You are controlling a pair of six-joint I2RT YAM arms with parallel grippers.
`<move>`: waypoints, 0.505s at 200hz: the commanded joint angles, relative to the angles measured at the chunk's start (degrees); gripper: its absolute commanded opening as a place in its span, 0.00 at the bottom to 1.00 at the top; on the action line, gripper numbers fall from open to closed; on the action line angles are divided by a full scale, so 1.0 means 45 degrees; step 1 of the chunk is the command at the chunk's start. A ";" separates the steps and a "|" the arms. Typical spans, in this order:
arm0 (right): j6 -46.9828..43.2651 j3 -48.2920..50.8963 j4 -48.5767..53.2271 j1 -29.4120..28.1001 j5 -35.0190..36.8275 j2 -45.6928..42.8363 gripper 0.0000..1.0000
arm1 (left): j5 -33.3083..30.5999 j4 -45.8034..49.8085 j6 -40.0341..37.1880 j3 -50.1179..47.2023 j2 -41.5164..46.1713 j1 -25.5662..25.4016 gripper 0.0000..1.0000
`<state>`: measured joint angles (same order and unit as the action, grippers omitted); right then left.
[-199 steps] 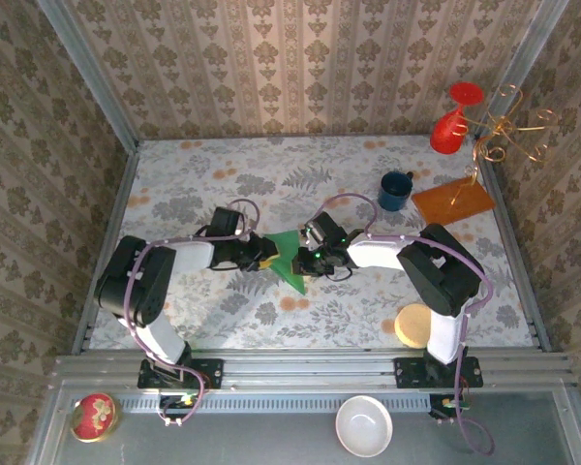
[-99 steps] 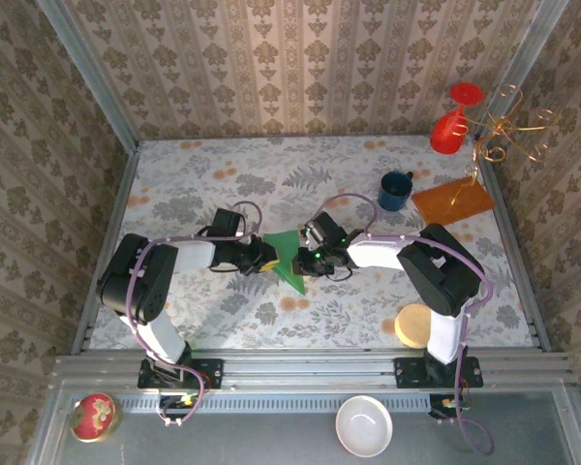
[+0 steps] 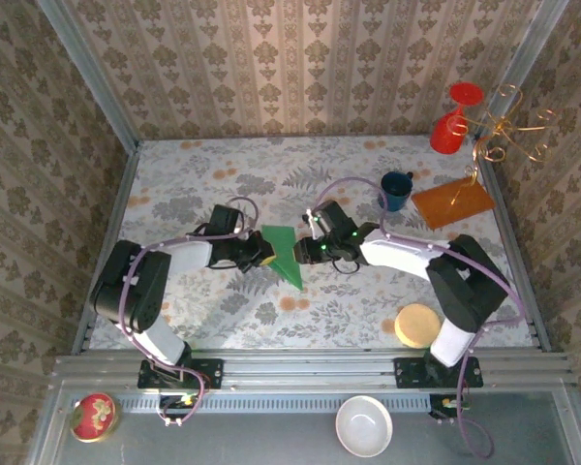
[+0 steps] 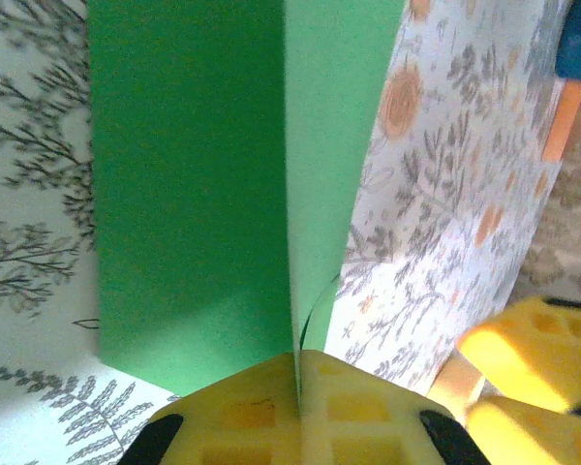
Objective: Fold a paper plane with a square sheet of paper (pick it up from the middle)
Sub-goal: Fourth fold the wing at the center of the table.
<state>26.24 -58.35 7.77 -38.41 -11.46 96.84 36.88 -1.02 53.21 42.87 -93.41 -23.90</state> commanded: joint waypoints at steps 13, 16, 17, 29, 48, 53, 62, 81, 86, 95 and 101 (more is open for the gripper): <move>-0.1489 0.0538 -0.0294 -0.0907 0.2709 -0.0639 0.36 | -0.1802 0.0950 0.1178 0.0710 0.0581 -0.0148 0.06; -0.1550 0.0543 -0.0361 -0.1023 0.2856 -0.0631 0.36 | -0.1853 0.0988 0.1251 0.0751 0.0564 -0.0171 0.06; -0.1572 0.0554 -0.0380 -0.1058 0.2897 -0.0626 0.36 | -0.1870 0.0997 0.1276 0.0768 0.0563 -0.0174 0.06; -0.1832 0.0548 -0.0578 -0.1532 0.3367 -0.0490 0.36 | -0.2065 0.1080 0.1496 0.0915 0.0489 -0.0268 0.06; -0.2102 0.0328 -0.0659 -0.2176 0.4038 -0.0026 0.37 | -0.2287 0.1260 0.1668 0.1134 0.0309 -0.0386 0.06; -0.2138 0.0260 -0.0665 -0.2326 0.4198 0.0129 0.37 | -0.2316 0.1280 0.1726 0.1170 0.0257 -0.0400 0.06; -0.2170 0.0160 -0.0699 -0.2524 0.4378 0.0368 0.37 | -0.2349 0.1279 0.1815 0.1195 0.0197 -0.0396 0.06; -0.2152 0.0010 -0.0841 -0.2836 0.4590 0.0862 0.38 | -0.2405 0.1281 0.2010 0.1191 0.0098 -0.0409 0.06; -0.2144 0.0000 -0.0905 -0.2894 0.4641 0.0990 0.38 | -0.2379 0.1281 0.2051 0.1195 0.0075 -0.0392 0.06; -0.2150 -0.0084 -0.0946 -0.2950 0.4738 0.1221 0.38 | -0.2377 0.1298 0.2099 0.1200 0.0070 -0.0402 0.06; -0.2121 -0.0136 -0.0980 -0.2979 0.4771 0.1325 0.37 | -0.2393 0.1334 0.2134 0.1215 0.0073 -0.0394 0.06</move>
<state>17.85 -57.01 4.51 -51.24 5.67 100.27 27.33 3.07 60.77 46.94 -92.20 -25.52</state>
